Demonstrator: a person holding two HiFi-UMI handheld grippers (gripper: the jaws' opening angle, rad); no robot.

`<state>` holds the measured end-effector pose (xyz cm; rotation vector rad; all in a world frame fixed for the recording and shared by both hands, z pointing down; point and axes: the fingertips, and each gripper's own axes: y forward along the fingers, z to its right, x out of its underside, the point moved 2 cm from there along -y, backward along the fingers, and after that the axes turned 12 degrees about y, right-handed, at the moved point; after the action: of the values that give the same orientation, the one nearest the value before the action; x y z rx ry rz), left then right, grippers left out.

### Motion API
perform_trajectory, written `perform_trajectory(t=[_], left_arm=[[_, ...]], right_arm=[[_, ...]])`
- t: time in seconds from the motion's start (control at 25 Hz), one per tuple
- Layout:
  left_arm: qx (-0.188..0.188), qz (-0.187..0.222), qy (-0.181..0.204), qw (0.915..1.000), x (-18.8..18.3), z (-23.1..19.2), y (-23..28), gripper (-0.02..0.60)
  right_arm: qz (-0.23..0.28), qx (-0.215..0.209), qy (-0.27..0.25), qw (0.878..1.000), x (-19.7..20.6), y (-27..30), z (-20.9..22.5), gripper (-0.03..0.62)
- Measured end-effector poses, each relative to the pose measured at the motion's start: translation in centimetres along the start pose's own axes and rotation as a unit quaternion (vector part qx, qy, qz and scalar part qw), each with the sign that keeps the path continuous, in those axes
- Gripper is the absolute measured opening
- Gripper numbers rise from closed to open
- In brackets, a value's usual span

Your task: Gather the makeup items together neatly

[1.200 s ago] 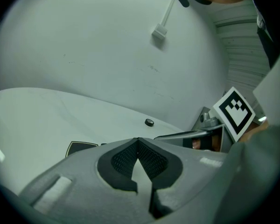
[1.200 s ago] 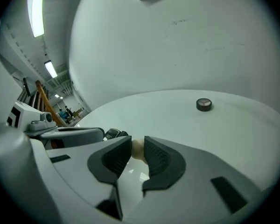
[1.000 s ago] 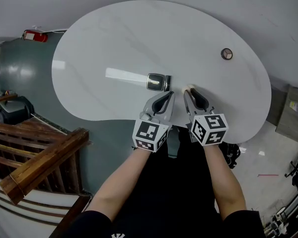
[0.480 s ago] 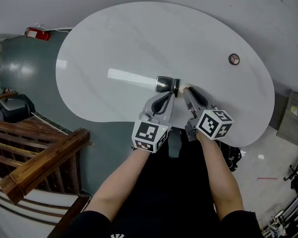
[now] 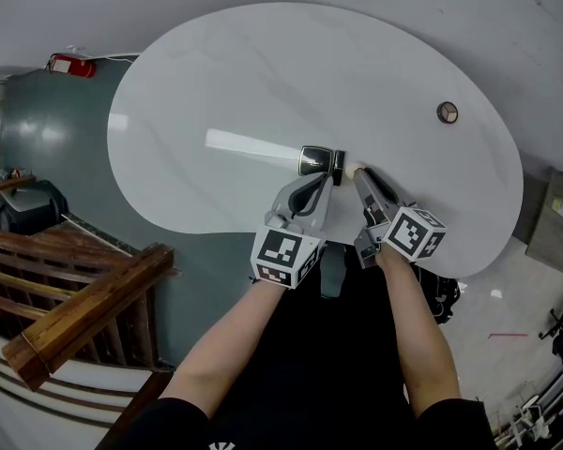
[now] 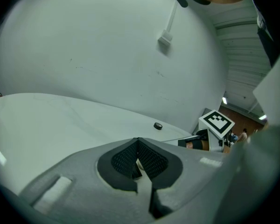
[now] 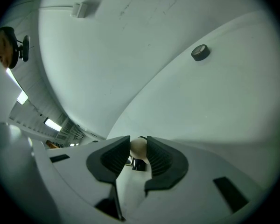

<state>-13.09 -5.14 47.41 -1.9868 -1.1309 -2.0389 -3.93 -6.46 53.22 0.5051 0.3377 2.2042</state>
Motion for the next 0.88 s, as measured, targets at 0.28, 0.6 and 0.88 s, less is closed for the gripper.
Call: perform_trajectory(t=[0.28, 0.6, 0.88], left_arm=[[0.012, -0.003, 0.005, 0.9999, 0.08, 0.58, 0.27, 0.008], [0.02, -0.01, 0.017, 0.9996, 0.4, 0.84, 0.11, 0.008], [0.026, -0.007, 0.021, 0.9994, -0.06, 1.01, 0.38, 0.008]], right_arm=[[-0.006, -0.001, 0.032, 0.999, 0.07, -0.35, 0.77, 0.112], [0.008, -0.036, 0.08, 0.996, -0.17, 0.06, 0.7, 0.098], [0.001, -0.04, 0.065, 0.997, -0.21, -0.37, 0.55, 0.147]])
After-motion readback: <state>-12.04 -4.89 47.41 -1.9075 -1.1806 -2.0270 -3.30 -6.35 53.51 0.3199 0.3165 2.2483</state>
